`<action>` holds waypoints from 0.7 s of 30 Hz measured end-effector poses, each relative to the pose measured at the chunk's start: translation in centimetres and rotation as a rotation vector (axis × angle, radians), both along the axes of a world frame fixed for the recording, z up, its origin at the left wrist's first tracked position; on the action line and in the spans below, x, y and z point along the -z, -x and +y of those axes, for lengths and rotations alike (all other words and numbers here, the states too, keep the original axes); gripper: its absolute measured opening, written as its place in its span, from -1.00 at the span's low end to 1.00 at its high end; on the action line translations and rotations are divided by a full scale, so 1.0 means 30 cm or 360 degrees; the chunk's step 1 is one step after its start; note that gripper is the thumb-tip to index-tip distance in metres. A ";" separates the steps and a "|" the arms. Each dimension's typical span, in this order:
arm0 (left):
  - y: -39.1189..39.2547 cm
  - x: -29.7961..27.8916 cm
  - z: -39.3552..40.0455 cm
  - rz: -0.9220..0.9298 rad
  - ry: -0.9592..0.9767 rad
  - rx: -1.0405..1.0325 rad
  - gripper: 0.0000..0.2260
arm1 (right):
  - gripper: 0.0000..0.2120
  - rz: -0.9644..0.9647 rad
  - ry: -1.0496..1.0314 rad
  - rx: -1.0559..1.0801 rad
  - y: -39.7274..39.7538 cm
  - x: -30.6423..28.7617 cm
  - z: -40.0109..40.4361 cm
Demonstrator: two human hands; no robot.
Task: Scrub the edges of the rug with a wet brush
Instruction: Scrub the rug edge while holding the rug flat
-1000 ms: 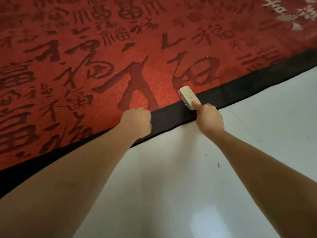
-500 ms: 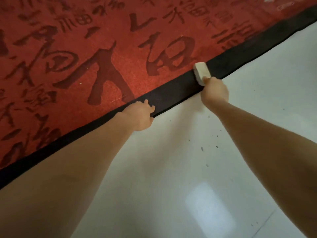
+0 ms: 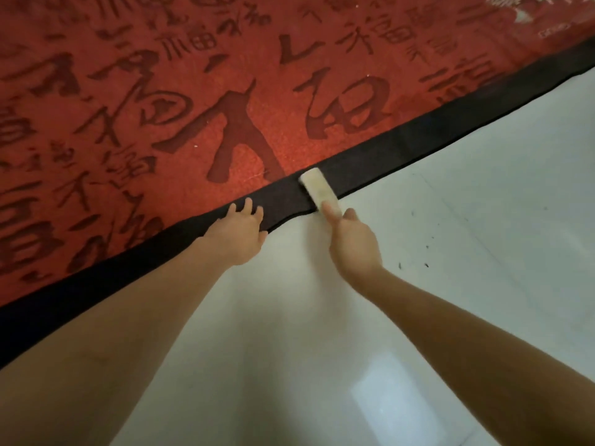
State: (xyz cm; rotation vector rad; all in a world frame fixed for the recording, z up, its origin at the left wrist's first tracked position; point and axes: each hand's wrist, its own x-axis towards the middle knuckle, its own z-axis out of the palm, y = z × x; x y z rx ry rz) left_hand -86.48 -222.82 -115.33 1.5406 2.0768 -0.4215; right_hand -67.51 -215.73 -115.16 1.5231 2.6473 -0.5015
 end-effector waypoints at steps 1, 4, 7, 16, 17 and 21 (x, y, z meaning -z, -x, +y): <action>0.026 -0.006 -0.042 0.0009 0.0014 -0.0016 -0.48 | -0.40 0.0019 0.0034 -0.0199 0.018 0.006 -0.081; 0.068 -0.013 -0.142 0.0030 0.0046 0.0025 -0.48 | -0.40 -0.0073 -0.0059 -0.0286 -0.006 0.020 -0.004; 0.093 -0.028 -0.231 -0.0003 0.0141 -0.0006 -0.47 | -0.54 -0.0110 -0.0125 0.0292 0.015 -0.002 0.080; 0.167 -0.046 -0.480 0.0014 0.0208 -0.0080 -0.44 | -0.47 -0.0064 0.0023 -0.0152 0.195 -0.001 -0.206; 0.191 -0.046 -0.521 0.0020 0.0215 -0.0113 -0.43 | -0.52 -0.0069 -0.0001 0.0081 0.202 -0.011 -0.160; 0.276 -0.061 -0.645 -0.0003 0.0242 -0.0278 -0.44 | -0.62 -0.0027 0.0164 -0.0127 0.333 -0.055 -0.392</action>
